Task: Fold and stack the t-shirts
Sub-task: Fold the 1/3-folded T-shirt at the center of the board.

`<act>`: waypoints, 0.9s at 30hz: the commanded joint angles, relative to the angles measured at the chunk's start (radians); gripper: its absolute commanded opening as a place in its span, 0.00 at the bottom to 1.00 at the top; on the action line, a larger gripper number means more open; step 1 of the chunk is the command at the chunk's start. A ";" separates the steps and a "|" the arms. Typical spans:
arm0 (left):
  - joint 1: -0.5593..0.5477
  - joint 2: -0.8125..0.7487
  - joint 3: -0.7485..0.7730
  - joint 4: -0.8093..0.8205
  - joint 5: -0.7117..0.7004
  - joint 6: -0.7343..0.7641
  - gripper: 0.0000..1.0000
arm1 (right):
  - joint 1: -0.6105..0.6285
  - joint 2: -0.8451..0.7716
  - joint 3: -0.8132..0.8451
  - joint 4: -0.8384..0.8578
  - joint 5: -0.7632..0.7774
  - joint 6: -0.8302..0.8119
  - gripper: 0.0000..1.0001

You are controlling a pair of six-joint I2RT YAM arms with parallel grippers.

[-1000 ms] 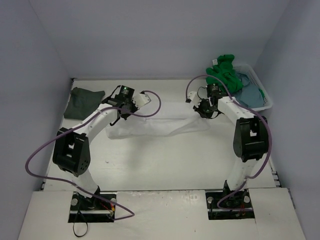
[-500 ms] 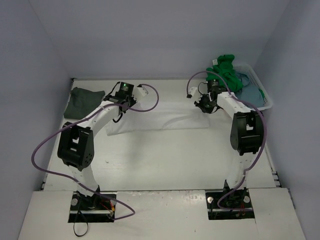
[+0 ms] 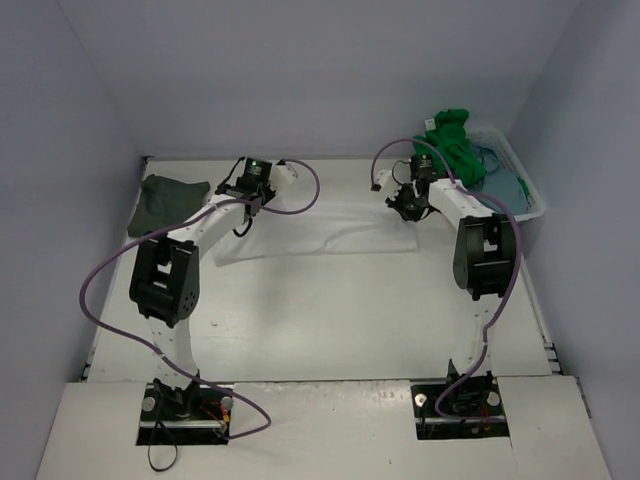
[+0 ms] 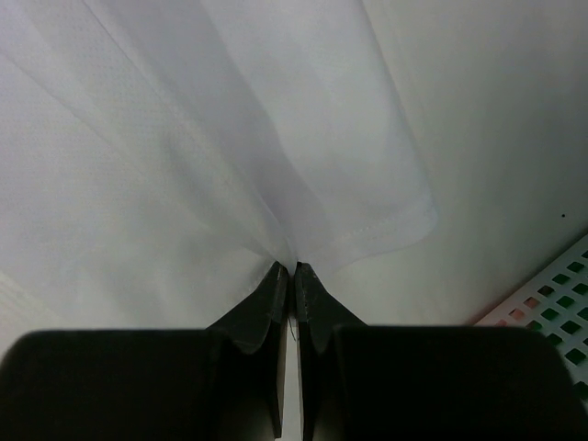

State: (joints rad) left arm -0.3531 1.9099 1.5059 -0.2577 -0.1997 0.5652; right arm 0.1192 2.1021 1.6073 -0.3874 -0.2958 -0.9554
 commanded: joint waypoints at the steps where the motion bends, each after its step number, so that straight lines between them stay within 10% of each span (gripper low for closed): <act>1: 0.014 0.015 0.063 0.061 -0.038 -0.005 0.00 | 0.005 0.012 0.069 0.016 0.018 0.024 0.00; 14: 0.019 0.170 0.126 0.063 -0.079 0.009 0.02 | 0.014 0.056 0.076 0.077 0.049 0.081 0.14; 27: 0.019 0.245 0.160 0.146 -0.247 0.016 0.36 | 0.043 -0.080 -0.101 0.281 0.233 0.193 0.28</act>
State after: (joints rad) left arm -0.3447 2.1948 1.5860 -0.1745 -0.3653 0.5762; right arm 0.1513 2.1227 1.5166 -0.1749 -0.1444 -0.8078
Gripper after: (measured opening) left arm 0.354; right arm 0.280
